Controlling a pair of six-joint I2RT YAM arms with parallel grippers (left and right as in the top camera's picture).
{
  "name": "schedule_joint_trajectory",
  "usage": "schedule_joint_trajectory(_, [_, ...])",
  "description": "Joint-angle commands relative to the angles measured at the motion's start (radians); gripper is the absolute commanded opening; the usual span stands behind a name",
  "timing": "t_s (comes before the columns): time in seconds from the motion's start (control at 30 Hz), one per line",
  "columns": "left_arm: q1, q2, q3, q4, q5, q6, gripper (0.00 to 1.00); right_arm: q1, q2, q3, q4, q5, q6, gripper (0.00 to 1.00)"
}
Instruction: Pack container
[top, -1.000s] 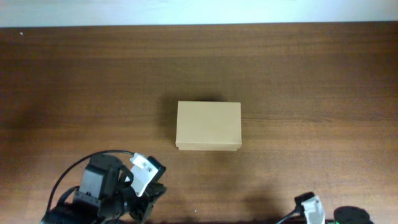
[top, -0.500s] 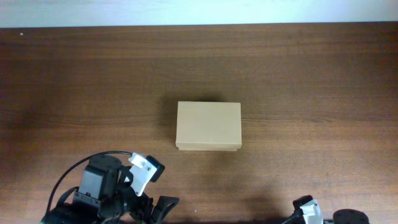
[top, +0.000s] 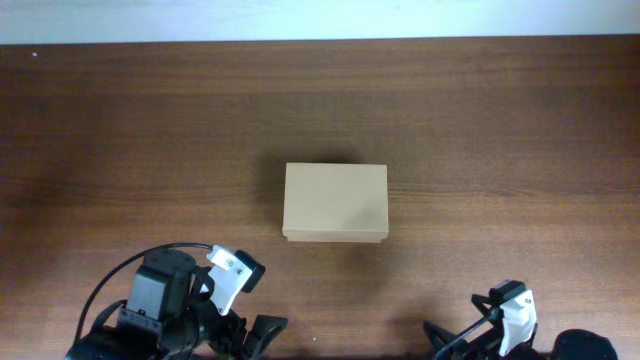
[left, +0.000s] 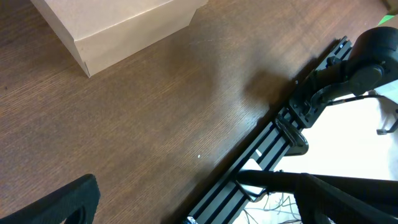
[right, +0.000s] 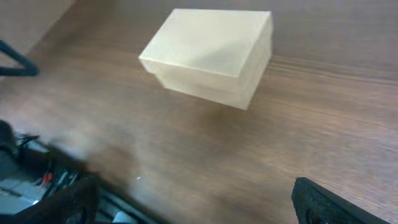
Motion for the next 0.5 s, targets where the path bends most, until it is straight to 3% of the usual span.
schedule_joint_trajectory(0.0, [0.001,-0.009,-0.006,0.003,0.014,-0.010,1.00,0.005,-0.006,-0.002,-0.018,-0.012,0.055,0.99])
schedule_joint_trajectory(0.17, [0.020,-0.070,-0.006,0.003,0.014,-0.010,1.00,0.005,-0.006,-0.002,-0.020,-0.029,0.066,0.99])
schedule_joint_trajectory(0.47, [0.224,-0.300,-0.018,0.051,-0.051,-0.007,1.00,0.005,-0.006,-0.002,-0.020,-0.029,0.066,0.99])
